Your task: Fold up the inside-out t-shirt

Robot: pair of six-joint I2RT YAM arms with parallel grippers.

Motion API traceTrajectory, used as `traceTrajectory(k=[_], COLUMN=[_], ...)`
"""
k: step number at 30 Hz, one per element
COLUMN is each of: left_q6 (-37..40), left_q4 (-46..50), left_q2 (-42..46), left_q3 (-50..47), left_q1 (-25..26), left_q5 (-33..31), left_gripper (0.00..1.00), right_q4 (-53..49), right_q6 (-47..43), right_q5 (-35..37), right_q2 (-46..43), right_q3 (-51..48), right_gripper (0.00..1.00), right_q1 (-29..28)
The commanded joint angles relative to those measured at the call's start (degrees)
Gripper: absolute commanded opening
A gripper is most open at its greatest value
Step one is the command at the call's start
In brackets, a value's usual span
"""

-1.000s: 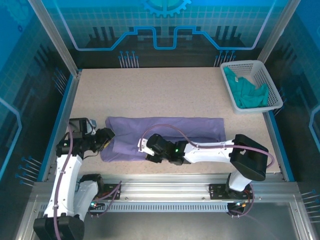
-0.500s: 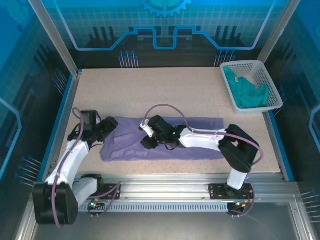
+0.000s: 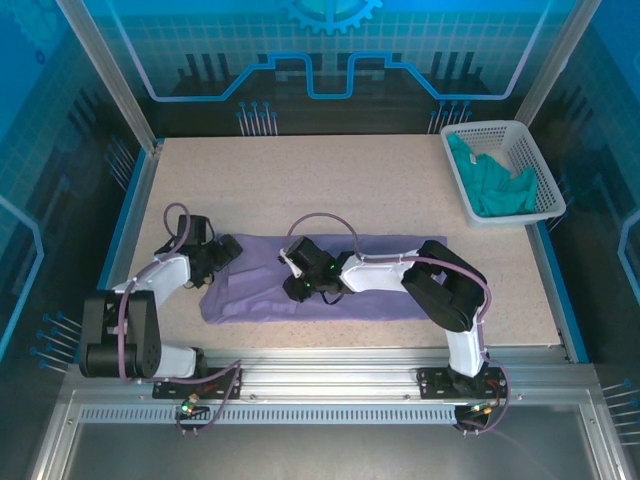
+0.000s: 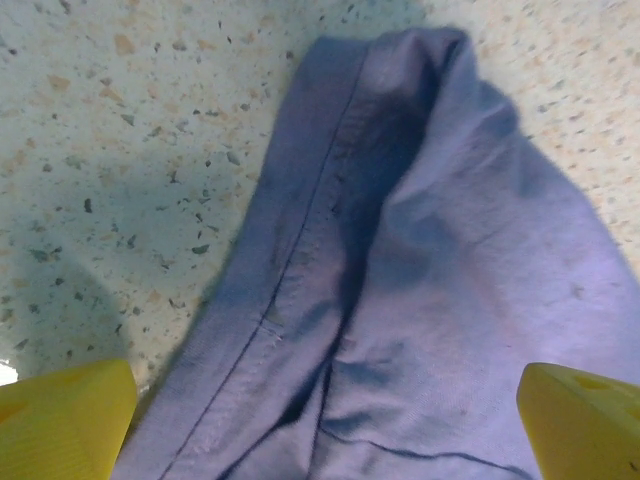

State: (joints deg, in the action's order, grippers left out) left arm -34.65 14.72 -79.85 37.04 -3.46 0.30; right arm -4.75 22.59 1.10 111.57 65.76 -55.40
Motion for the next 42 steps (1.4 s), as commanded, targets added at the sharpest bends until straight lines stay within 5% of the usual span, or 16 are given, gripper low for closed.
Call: traceTrajectory(k=[1,6,16,25,30,36,42], left_q6=[2.55,2.66,2.55,2.93,2.95,1.56,6.02], left_q4=[0.35,-0.22,-3.77,-7.47,-10.69,-4.69,8.40], left_q2=[-2.92,-3.53,-4.27,-4.71,-4.58,2.58,2.61], left_q3=[1.45,0.87,-2.47,-4.69,-5.54,-3.09,8.51], left_q1=[0.54,3.56,8.71,10.28,10.23,8.98,0.71], left_q5=[3.64,9.51,20.38,22.78,21.88,10.01,1.26], left_gripper=[0.99,0.98,0.75,0.34,0.00,0.00,0.00], right_q4=[-0.87,-0.87,-1.31,-1.77,-2.34,-3.52,-3.67], right_q6=[1.23,0.88,0.66,0.81,0.62,-0.67,-0.87], right_q5=[-0.84,-0.62,0.30,0.67,1.14,2.59,2.22], right_q2=[-1.44,-2.60,-3.70,-3.73,-5.84,-14.64,-24.37], right_q3=[-1.76,-2.54,-2.00,-1.51,-1.59,-5.44,-12.05], right_gripper=[0.25,0.25,0.25,0.24,0.26,0.43,0.51], right_q1=[0.68,1.26,1.52,1.52,1.61,3.55,10.02])
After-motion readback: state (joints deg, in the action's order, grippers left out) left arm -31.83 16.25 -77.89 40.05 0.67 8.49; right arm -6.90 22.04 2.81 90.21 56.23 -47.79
